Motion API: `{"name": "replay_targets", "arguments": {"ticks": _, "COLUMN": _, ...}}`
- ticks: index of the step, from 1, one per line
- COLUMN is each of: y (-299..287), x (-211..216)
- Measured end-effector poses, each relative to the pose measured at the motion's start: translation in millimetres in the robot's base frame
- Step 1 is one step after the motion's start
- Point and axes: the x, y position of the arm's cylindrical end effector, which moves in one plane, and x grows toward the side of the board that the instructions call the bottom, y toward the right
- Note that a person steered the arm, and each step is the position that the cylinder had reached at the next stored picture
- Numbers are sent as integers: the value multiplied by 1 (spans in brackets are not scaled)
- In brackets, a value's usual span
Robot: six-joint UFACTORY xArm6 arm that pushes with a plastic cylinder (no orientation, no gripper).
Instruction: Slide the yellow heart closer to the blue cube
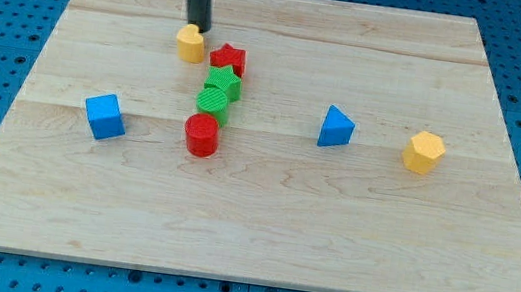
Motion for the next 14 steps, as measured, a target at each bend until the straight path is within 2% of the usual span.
{"name": "replay_targets", "arguments": {"ticks": 1, "y": -11, "x": 20}}
{"name": "replay_targets", "arguments": {"ticks": 2, "y": -10, "x": 18}}
{"name": "replay_targets", "arguments": {"ticks": 4, "y": 25, "x": 34}}
{"name": "replay_targets", "arguments": {"ticks": 5, "y": 25, "x": 53}}
{"name": "replay_targets", "arguments": {"ticks": 8, "y": -33, "x": 75}}
{"name": "replay_targets", "arguments": {"ticks": 10, "y": -64, "x": 75}}
{"name": "replay_targets", "arguments": {"ticks": 14, "y": -62, "x": 91}}
